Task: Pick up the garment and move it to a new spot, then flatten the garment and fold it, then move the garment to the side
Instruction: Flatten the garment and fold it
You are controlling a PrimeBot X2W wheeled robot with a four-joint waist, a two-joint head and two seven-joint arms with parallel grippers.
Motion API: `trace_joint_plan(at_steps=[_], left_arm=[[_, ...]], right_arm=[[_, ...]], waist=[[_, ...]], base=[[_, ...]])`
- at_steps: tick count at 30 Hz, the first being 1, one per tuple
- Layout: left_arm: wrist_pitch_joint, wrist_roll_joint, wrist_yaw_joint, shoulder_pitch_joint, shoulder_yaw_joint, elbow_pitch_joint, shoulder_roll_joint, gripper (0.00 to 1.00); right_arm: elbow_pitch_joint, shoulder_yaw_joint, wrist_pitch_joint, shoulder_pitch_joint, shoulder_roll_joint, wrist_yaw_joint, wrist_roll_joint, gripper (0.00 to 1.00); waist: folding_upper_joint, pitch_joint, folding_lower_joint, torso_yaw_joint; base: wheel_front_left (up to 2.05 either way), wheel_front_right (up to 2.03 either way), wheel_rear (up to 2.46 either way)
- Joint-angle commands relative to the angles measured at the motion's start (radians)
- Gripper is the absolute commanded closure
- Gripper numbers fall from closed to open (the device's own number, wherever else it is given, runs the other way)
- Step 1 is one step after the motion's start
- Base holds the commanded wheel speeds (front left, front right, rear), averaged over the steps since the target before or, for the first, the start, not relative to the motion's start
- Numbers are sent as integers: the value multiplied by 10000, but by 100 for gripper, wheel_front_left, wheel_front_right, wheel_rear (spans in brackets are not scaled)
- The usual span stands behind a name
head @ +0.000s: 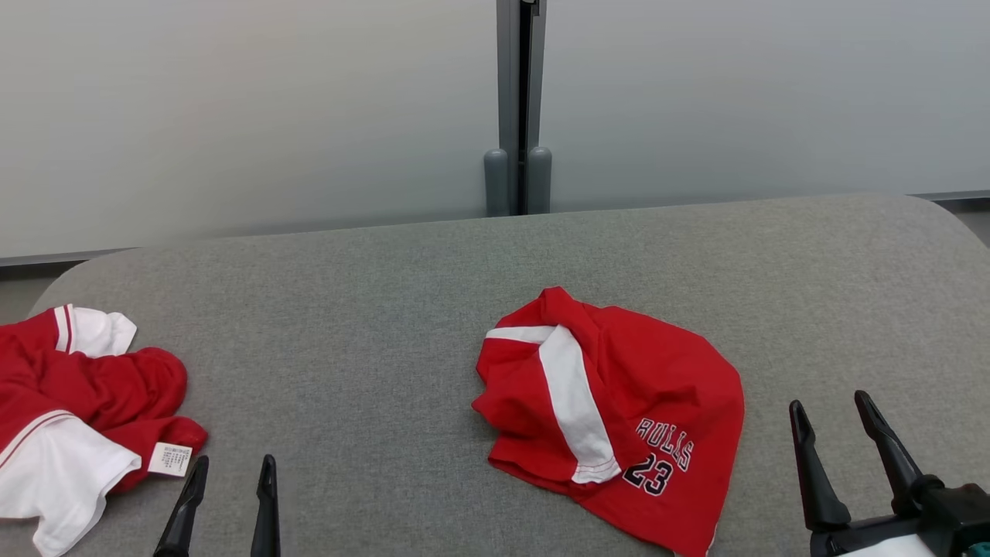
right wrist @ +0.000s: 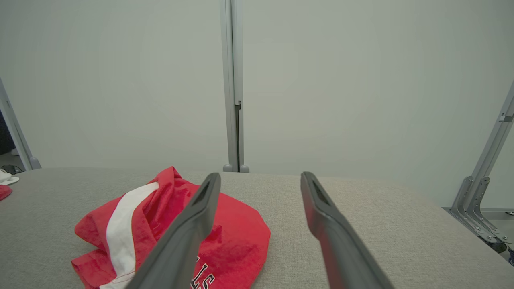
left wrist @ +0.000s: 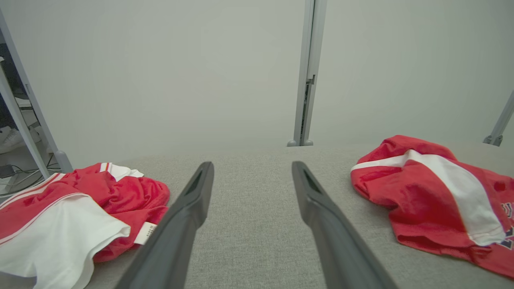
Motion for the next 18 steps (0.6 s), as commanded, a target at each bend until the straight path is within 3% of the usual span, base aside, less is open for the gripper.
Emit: trace_joint_plan(at_steps=[1, 8, 18], left_arm=[[-1, 117, -67, -206, 13, -39, 5, 0], [-1, 153, -431, -821, -859, 106, -160, 0], [716, -266, -760, -2564, -4010, 2423, -260, 0]], right_arm=[[-31, -15, -53, -97, -17, 1, 26, 0], [-184, 133, -53, -329, -90, 1, 80, 0], [-427, 216, -53, -681, -78, 1, 116, 0]], waist=[[0, 28, 0, -52], [0, 224, 0, -576], [0, 1019, 0, -1750]], base=[[0, 0, 0], [0, 0, 0], [0, 0, 0]])
